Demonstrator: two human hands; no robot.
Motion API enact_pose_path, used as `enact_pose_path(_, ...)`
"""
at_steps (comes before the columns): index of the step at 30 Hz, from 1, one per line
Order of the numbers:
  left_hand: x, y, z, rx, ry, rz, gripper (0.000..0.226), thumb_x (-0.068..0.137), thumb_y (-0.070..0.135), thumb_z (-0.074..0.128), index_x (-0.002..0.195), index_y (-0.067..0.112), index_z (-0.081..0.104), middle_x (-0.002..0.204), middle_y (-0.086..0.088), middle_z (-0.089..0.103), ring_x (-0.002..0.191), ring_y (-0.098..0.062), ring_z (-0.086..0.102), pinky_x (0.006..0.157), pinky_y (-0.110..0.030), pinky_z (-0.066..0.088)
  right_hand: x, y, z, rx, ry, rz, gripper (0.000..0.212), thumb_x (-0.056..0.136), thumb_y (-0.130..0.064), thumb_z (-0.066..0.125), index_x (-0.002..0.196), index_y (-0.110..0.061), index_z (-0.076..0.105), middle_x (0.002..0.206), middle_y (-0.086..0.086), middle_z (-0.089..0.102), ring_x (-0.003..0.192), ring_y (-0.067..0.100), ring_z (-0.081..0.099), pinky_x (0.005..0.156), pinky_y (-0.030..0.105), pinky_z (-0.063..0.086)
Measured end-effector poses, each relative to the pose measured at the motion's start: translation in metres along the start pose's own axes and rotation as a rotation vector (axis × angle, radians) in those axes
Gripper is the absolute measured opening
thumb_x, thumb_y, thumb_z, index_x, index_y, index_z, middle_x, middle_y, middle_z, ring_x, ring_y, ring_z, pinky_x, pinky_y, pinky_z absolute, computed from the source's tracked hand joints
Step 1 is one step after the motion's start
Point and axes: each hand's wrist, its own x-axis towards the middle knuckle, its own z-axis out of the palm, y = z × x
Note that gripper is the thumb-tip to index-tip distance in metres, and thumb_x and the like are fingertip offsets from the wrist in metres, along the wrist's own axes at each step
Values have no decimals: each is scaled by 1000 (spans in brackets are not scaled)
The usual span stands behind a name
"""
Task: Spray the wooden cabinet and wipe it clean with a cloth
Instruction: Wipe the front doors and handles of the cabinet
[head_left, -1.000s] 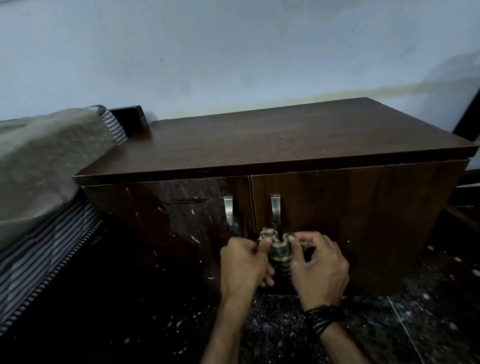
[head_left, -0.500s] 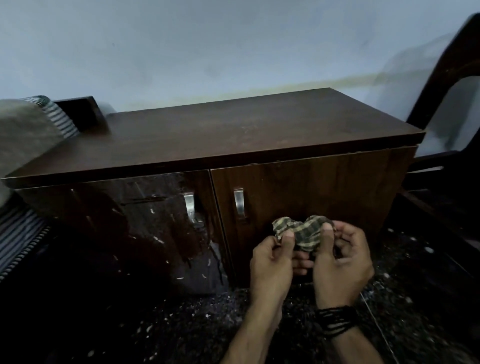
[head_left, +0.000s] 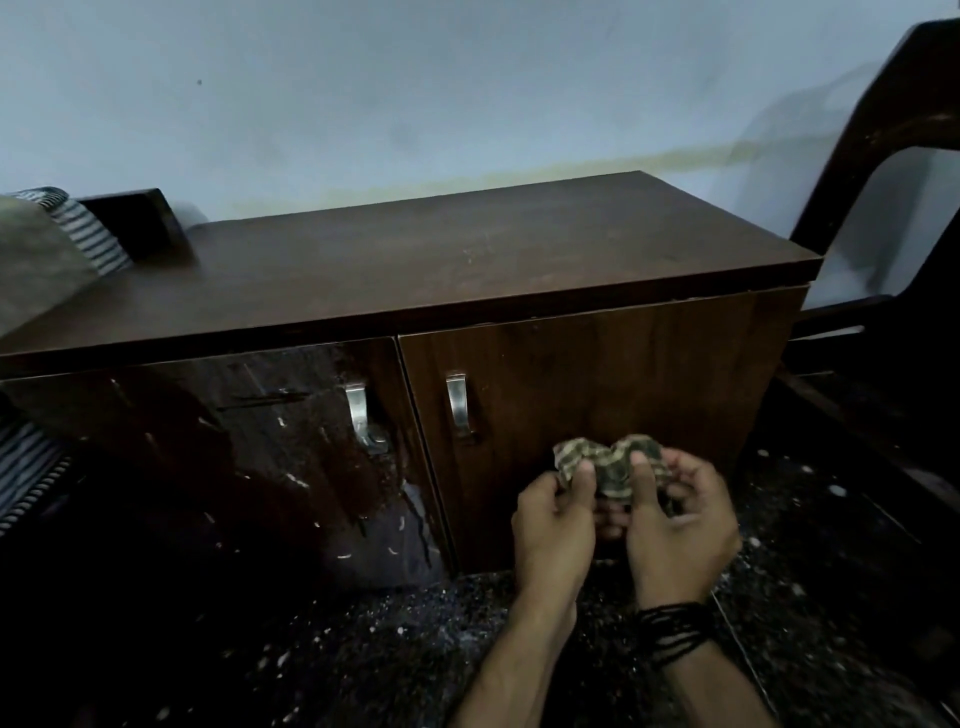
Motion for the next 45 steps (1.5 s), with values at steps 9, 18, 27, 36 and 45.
enact_pose_path(9, 4, -10, -29, 131, 93, 52, 44, 76, 63, 56, 86, 25, 76, 81, 0, 78, 77, -21, 76, 73, -51, 62, -21, 4, 11, -39, -92, -38, 19, 81, -19, 77, 87, -27, 61, 90, -3, 61, 75, 19, 59, 69, 32, 50)
enact_pose_path(18, -2, -5, -80, -82, 412, 105, 28, 99, 29, 58, 80, 20, 76, 74, -3, 77, 71, -20, 71, 66, -35, 57, -57, -32, 36, 13, -359, -140, 15, 77, -21, 80, 83, -27, 68, 88, -13, 62, 78, 0, 60, 68, 4, 41)
enact_pose_path(27, -1, 0, -116, -49, 402, 97, 28, 100, 32, 55, 83, 20, 75, 74, -12, 76, 70, -30, 74, 75, -50, 62, -82, -34, 52, -72, -409, -72, 28, 77, -34, 79, 92, -25, 57, 88, -9, 58, 79, 9, 56, 69, 30, 50)
enact_pose_path(36, -8, 8, -125, -194, 546, 138, 34, 103, 31, 51, 90, 6, 71, 73, -15, 73, 59, -20, 69, 55, -28, 56, -91, -45, 54, 46, -557, 62, 29, 73, -38, 82, 90, -26, 61, 86, -10, 66, 77, 5, 66, 68, 29, 58)
enact_pose_path(45, -5, 29, -161, -99, 660, 388, 36, 92, 42, 63, 77, 10, 67, 65, -12, 68, 61, -19, 66, 60, -33, 57, -109, -64, 83, 165, -599, -214, 28, 72, -32, 85, 85, -24, 62, 81, -12, 64, 73, 2, 66, 61, 19, 56)
